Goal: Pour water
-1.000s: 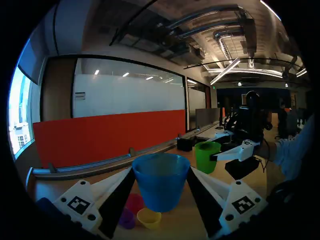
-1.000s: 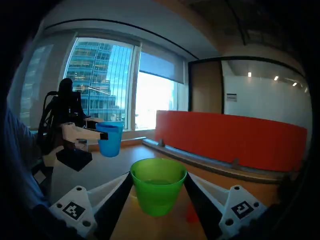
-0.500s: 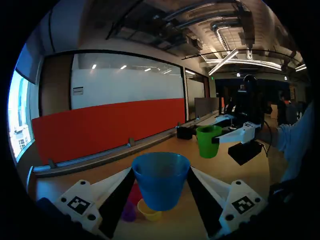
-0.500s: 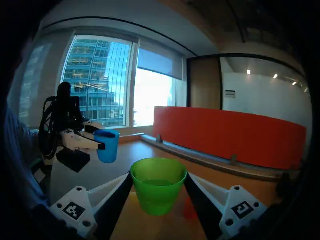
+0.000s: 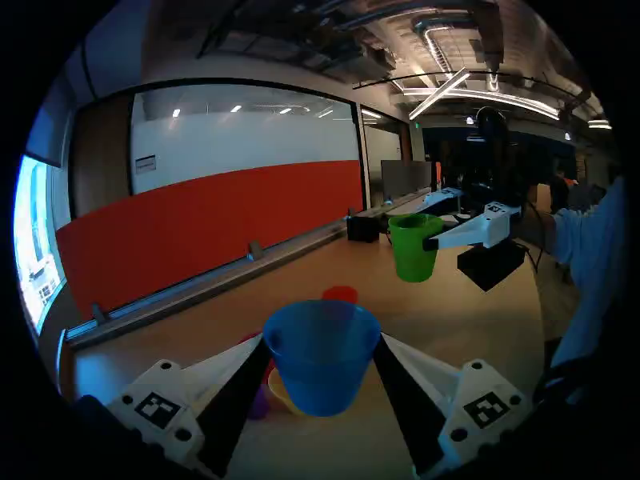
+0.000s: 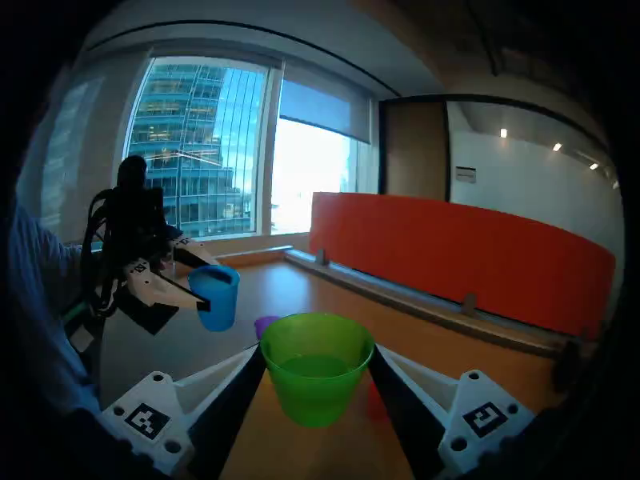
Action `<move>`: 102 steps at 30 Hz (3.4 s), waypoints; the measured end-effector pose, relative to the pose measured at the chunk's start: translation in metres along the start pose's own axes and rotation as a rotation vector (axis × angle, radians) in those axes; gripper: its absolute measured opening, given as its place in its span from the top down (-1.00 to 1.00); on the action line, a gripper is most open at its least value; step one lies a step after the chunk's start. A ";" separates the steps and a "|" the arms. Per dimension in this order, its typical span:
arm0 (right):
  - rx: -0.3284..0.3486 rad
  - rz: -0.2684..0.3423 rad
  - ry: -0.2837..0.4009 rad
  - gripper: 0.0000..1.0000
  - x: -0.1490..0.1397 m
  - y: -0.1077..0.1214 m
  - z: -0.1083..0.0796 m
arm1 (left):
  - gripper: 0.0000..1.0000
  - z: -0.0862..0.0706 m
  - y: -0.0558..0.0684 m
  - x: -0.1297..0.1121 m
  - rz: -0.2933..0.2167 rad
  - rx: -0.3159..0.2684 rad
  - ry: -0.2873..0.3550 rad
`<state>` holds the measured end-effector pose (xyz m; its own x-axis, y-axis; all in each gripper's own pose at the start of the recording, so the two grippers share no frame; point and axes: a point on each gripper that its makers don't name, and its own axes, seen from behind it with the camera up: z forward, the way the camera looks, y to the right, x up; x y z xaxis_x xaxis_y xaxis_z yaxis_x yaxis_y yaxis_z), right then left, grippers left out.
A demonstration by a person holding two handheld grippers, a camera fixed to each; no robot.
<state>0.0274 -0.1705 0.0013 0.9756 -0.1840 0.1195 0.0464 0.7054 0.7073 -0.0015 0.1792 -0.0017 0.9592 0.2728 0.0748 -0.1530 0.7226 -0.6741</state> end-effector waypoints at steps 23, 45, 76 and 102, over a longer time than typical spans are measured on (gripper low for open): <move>0.048 -0.030 -0.155 -0.84 -0.047 -0.005 0.001 | -0.74 0.007 0.014 -0.071 0.043 -0.073 -0.232; 0.071 -0.046 -0.281 -0.84 -0.094 -0.011 0.011 | -0.74 0.016 0.018 -0.132 0.019 -0.105 -0.363; 0.052 -0.039 -0.331 -0.84 -0.120 -0.009 0.012 | -0.75 0.020 0.019 -0.161 -0.020 -0.106 -0.391; 0.053 -0.008 -0.363 -0.84 -0.146 -0.013 0.018 | -0.96 0.006 0.011 -0.178 -0.034 -0.079 -0.443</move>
<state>-0.1191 -0.1653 -0.0123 0.8352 -0.4269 0.3466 0.0333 0.6685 0.7430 -0.1753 0.1424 -0.0185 0.7661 0.5080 0.3936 -0.0879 0.6896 -0.7189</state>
